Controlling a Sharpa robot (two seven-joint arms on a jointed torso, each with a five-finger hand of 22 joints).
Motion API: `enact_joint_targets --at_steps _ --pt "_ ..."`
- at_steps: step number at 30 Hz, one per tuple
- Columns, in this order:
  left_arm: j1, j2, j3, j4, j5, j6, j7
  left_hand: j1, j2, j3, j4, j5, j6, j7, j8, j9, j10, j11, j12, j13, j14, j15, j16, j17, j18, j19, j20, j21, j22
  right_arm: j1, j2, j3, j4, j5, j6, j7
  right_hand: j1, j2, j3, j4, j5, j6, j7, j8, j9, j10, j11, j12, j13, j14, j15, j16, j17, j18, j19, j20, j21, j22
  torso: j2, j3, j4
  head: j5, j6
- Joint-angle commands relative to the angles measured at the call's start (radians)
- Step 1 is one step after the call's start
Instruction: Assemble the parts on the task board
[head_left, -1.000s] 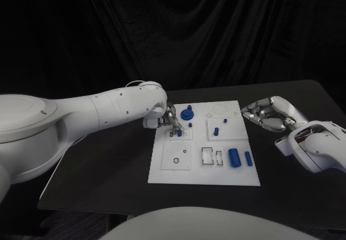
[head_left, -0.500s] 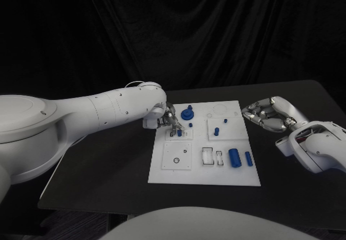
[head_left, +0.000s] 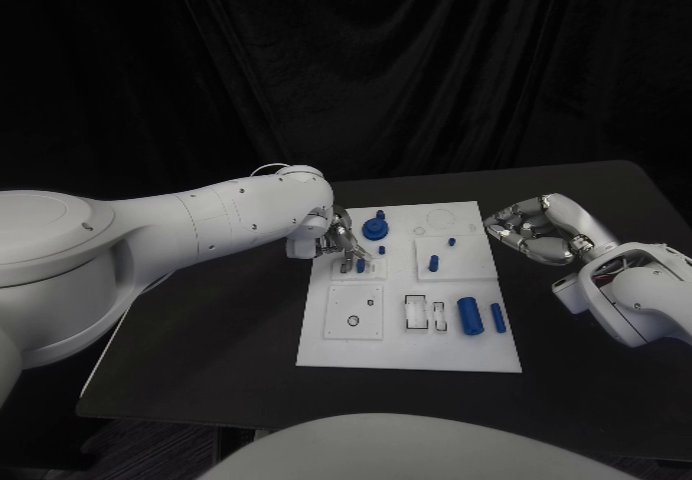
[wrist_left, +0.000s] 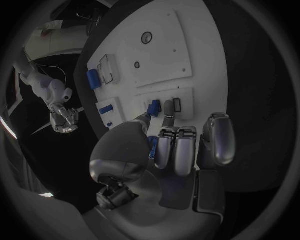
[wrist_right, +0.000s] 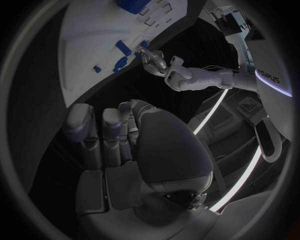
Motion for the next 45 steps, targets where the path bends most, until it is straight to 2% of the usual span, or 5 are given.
enact_joint_targets --at_steps 1,9,16,40,45 --pt "-0.005 0.003 -0.001 0.002 0.005 -0.015 0.022 -0.011 0.001 -0.002 0.006 -0.002 0.007 0.002 -0.002 -0.001 0.106 0.008 0.004 0.263 0.106 0.006 -0.001 0.263 0.005 -0.002 0.001 -0.002 0.145 -0.003 0.000 0.001 0.001 -0.001 0.011 -0.017 0.005 0.008 0.003 -0.004 0.005 -0.005 0.001 -0.001 0.002 -0.009 0.002 -0.004 -0.001 -0.008 -0.001 -0.005 -0.002 0.007 -0.006 -0.001 -0.004 0.130 0.000 0.0000 -0.0003 0.000 0.000" --pt "-0.005 0.001 -0.001 -0.001 0.005 -0.033 0.029 -0.011 0.002 -0.002 0.007 0.000 0.008 0.001 -0.002 0.000 0.106 0.007 0.004 0.263 0.106 0.006 -0.001 0.263 0.006 -0.004 0.001 -0.005 0.144 -0.003 0.000 0.001 0.000 -0.001 0.018 -0.022 0.009 0.009 0.005 -0.007 0.012 -0.004 0.001 0.000 0.003 -0.008 0.002 -0.004 -0.001 -0.007 -0.001 -0.003 0.000 0.007 -0.006 -0.002 -0.003 0.131 0.000 -0.0001 -0.0014 0.002 0.000" --pt "-0.005 -0.001 -0.001 0.003 0.005 -0.027 0.031 0.018 0.004 0.003 -0.014 0.035 0.009 -0.002 0.001 0.005 0.106 0.004 0.004 0.263 0.106 0.004 -0.001 0.263 0.007 -0.004 0.000 -0.008 0.146 -0.003 0.001 0.001 -0.001 -0.001 0.023 -0.025 0.013 0.010 0.008 -0.011 0.023 -0.004 0.001 0.001 0.004 -0.009 0.002 -0.004 -0.002 -0.007 -0.002 -0.003 0.000 0.007 -0.006 -0.002 -0.004 0.130 0.000 -0.0004 -0.0019 0.004 0.000" --pt "-0.005 -0.009 -0.001 0.028 0.005 -0.015 0.025 0.049 0.006 0.014 -0.042 0.066 0.009 -0.006 0.003 0.009 0.106 0.001 0.004 0.263 0.106 0.001 -0.001 0.263 0.007 -0.003 -0.003 -0.011 0.148 -0.004 0.004 0.001 -0.004 -0.001 0.032 -0.035 0.016 0.012 0.011 -0.014 0.038 -0.005 0.002 0.002 0.006 -0.011 0.002 -0.007 -0.006 -0.008 -0.001 -0.004 -0.001 0.008 -0.008 -0.002 -0.008 0.129 0.000 -0.0001 -0.0013 0.004 0.000" --pt "-0.005 -0.011 -0.001 0.027 0.005 -0.015 0.024 0.059 0.006 0.022 -0.054 0.093 0.009 -0.007 0.003 0.010 0.106 0.000 0.004 0.263 0.106 0.000 -0.001 0.263 0.007 -0.002 -0.004 -0.013 0.149 -0.004 0.004 0.001 -0.005 -0.001 0.034 -0.037 0.016 0.012 0.012 -0.014 0.041 -0.005 0.002 0.002 0.006 -0.012 0.002 -0.007 -0.006 -0.009 -0.001 -0.005 -0.002 0.008 -0.008 -0.002 -0.009 0.129 0.000 -0.0003 -0.0007 0.004 0.000"
